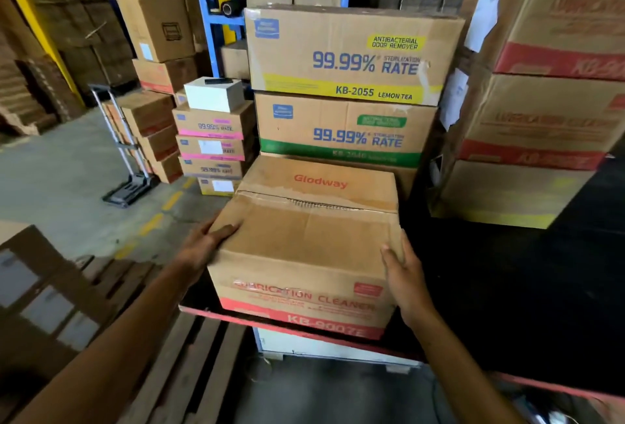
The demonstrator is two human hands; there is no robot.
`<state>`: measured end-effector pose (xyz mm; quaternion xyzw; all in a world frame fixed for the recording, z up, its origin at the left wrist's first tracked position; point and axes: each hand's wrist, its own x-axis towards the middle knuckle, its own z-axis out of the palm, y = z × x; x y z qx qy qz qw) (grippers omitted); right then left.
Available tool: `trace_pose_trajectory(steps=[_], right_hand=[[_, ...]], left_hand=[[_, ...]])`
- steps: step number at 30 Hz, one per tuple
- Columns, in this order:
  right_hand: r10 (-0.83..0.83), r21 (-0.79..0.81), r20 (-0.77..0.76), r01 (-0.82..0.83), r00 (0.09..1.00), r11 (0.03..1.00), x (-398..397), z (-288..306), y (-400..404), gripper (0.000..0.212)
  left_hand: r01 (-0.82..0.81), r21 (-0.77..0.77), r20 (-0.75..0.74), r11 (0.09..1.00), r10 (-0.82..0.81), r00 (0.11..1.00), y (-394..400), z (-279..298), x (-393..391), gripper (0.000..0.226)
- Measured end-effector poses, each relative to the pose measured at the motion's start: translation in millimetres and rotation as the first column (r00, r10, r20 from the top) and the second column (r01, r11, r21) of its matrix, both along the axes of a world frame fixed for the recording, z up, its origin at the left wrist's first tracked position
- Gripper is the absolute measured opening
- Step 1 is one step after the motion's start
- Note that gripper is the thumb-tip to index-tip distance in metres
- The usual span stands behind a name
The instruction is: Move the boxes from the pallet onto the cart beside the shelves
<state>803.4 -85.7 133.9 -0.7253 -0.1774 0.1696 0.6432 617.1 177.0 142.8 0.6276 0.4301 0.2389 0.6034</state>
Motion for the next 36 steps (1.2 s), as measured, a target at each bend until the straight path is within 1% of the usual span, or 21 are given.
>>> trace_pose_trajectory(steps=[3, 6, 9, 14, 16, 17, 19, 20, 21, 22, 23, 25, 27, 29, 31, 33, 35, 36], right_hand=[[-0.004, 0.019, -0.007, 0.004, 1.0, 1.0, -0.4, 1.8, 16.7, 0.04], [-0.01, 0.041, -0.005, 0.01, 1.0, 0.999, 2.9, -2.4, 31.3, 0.039], [-0.012, 0.039, 0.003, 0.011, 1.0, 0.999, 2.2, -3.5, 40.3, 0.034], [-0.032, -0.007, 0.06, 0.033, 0.998, 0.999, 2.6, -6.6, 42.2, 0.036], [-0.041, -0.078, 0.141, 0.052, 0.989, 0.996, 1.0, -6.5, 41.5, 0.034], [-0.043, -0.121, 0.176, 0.065, 0.983, 0.991, 0.7, -5.1, 41.3, 0.034], [-0.033, -0.26, 0.271, 0.106, 0.962, 0.96, 3.5, -2.5, 40.8, 0.04], [-0.008, -0.36, 0.366, 0.149, 0.931, 0.921, 4.5, -0.3, 40.4, 0.046], [0.037, -0.43, 0.483, 0.2, 0.875, 0.88, 2.8, 1.8, 41.4, 0.05], [0.087, -0.444, 0.589, 0.231, 0.803, 0.866, -1.3, 4.5, 44.3, 0.054], [0.127, -0.425, 0.664, 0.232, 0.737, 0.875, -7.4, 7.3, 49.4, 0.055], [0.187, -0.382, 0.739, 0.174, 0.647, 0.908, -29.6, 9.4, 67.7, 0.052], [0.268, -0.358, 0.753, 0.033, 0.601, 0.933, -66.9, 8.0, 90.7, 0.042], [0.364, -0.35, 0.726, -0.142, 0.583, 0.926, -111.0, 2.8, 113.6, 0.035], [0.469, -0.354, 0.686, -0.308, 0.556, 0.883, -161.6, -5.4, 135.1, 0.035], [0.579, -0.398, 0.64, -0.427, 0.505, 0.812, -211.8, -15.3, 154.6, 0.038], [0.669, -0.437, 0.611, -0.524, 0.424, 0.731, -272.0, -24.6, 174.4, 0.039], [0.715, -0.463, 0.583, -0.566, 0.385, 0.682, -303.9, -28.2, 183.6, 0.041]], left_hand=[[-0.07, 0.07, -0.025, 0.995, 0.071, 0.997, 19.2, -0.5, 4.9, 0.046], [-0.084, 0.087, -0.054, 0.993, 0.089, 0.995, 33.5, -2.2, 4.5, 0.049], [-0.123, 0.113, -0.044, 0.986, 0.129, 0.991, 41.0, -2.2, 5.4, 0.05], [-0.166, 0.164, -0.052, 0.973, 0.176, 0.983, 47.5, -13.7, 2.0, 0.067], [-0.169, 0.191, -0.068, 0.967, 0.184, 0.98, 45.0, -16.3, -0.6, 0.077], [-0.161, 0.214, -0.081, 0.963, 0.182, 0.98, 39.9, -13.5, -3.5, 0.077], [-0.163, 0.257, -0.111, 0.952, 0.197, 0.974, 28.0, -7.2, -11.7, 0.066], [-0.177, 0.279, -0.109, 0.944, 0.214, 0.971, 21.1, -3.8, -17.4, 0.06], [-0.191, 0.3, -0.106, 0.935, 0.231, 0.967, 12.6, -0.3, -25.1, 0.055], [-0.198, 0.321, -0.103, 0.926, 0.242, 0.965, 4.8, 1.5, -33.5, 0.052], [-0.197, 0.336, -0.108, 0.921, 0.245, 0.963, -2.1, 2.1, -42.0, 0.048], [-0.214, 0.351, -0.106, 0.912, 0.266, 0.958, -15.3, 1.7, -68.6, 0.043], [-0.212, 0.382, -0.125, 0.9, 0.277, 0.953, -25.0, 0.5, -109.1, 0.044], [-0.173, 0.421, -0.162, 0.89, 0.262, 0.951, -31.5, 0.9, -159.7, 0.041], [-0.189, 0.415, -0.167, 0.89, 0.279, 0.946, -35.2, -0.4, -223.8, 0.035], [-0.247, 0.375, -0.164, 0.893, 0.326, 0.931, -41.4, -1.2, -291.0, 0.031], [-0.354, 0.328, -0.134, 0.876, 0.414, 0.9, -55.9, 1.1, -366.9, 0.029], [-0.416, 0.32, -0.111, 0.851, 0.47, 0.876, -62.5, -0.7, -406.1, 0.027]])
